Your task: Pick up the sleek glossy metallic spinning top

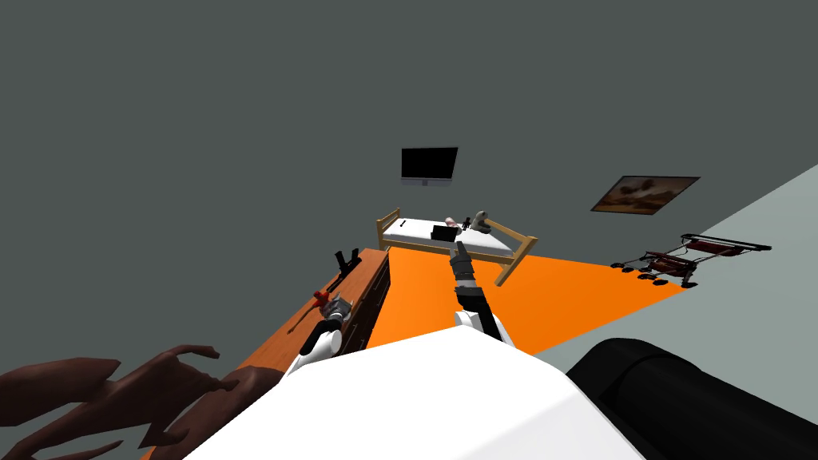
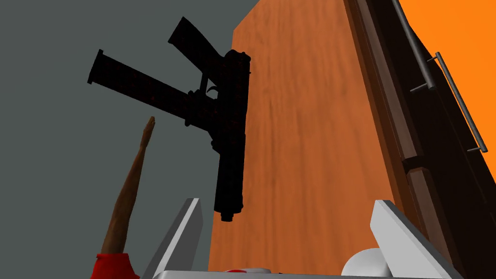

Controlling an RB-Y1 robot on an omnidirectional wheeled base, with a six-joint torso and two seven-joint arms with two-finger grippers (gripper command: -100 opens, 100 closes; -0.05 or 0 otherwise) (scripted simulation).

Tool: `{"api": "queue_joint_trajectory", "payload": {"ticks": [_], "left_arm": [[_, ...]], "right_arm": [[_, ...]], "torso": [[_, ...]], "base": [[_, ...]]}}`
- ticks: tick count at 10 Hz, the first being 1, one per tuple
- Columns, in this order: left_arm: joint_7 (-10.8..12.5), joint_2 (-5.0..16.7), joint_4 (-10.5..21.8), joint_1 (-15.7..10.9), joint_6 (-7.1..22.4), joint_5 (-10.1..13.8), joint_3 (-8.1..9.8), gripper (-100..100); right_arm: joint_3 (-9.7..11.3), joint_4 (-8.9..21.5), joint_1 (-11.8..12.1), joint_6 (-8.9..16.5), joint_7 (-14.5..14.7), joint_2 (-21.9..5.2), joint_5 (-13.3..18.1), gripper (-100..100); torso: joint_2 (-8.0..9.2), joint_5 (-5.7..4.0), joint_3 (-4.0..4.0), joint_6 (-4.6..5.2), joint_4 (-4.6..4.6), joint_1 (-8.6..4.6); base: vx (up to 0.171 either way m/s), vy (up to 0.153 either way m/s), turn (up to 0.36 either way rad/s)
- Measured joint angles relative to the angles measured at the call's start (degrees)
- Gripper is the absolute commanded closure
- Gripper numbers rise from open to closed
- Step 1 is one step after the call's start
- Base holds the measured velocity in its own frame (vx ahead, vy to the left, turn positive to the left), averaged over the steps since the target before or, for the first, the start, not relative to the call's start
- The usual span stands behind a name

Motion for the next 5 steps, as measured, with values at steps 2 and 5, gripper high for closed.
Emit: {"api": "queue_joint_trajectory", "payload": {"ticks": [2, 5], "left_arm": [[1.0, -0.2, 2.0, -0.3, 0.7, 0.7, 0.03, -100], [2.3, -1.0, 5.6, -1.5, 1.7, 1.6, 0.44, -100]], "right_arm": [[0.0, 0.0, 0.0, 0.0, 0.0, 0.0, 0.0, 0], [0.0, 0.0, 0.0, 0.0, 0.0, 0.0, 0.0, 0]], "torso": [[0.01, 0.0, 0.0, 0.0, 0.0, 0.0], [0.0, 0.01, 0.0, 0.0, 0.0, 0.02]], "base": [[0.004, 0.008, 0.002], [0.007, 0.015, 0.002]]}}
